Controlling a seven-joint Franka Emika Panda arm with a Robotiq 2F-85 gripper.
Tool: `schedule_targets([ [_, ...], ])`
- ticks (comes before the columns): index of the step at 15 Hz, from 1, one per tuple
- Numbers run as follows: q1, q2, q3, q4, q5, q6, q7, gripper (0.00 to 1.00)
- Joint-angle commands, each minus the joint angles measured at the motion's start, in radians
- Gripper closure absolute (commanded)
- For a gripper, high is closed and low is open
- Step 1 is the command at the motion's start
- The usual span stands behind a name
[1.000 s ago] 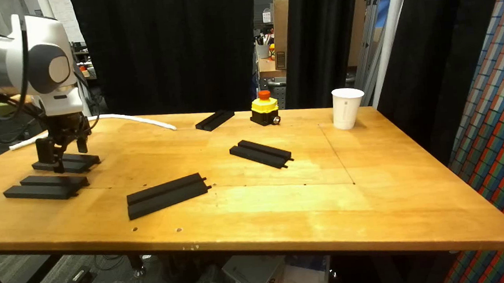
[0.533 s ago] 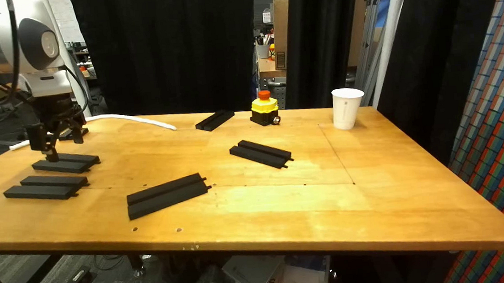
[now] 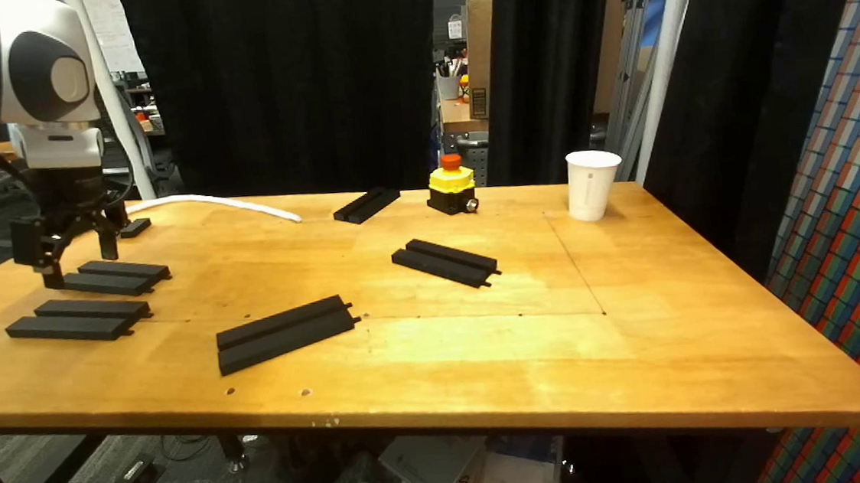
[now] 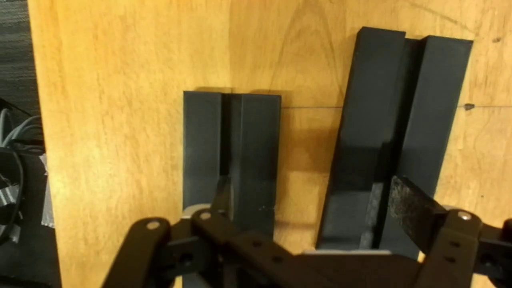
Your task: Connect the four black pieces together
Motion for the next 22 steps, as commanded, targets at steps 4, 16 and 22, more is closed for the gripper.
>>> schedule_targets([
  [4,0.002,-0.047,0.025,-0.136,-0.008,0.113,-0.02,0.0],
  [16,0.003,-0.12,0.011,-0.225,-0.071,0.167,-0.027,0.0],
  [22,-0.02,-0.139,0.025,-0.232,-0.073,0.163,-0.059,0.0],
])
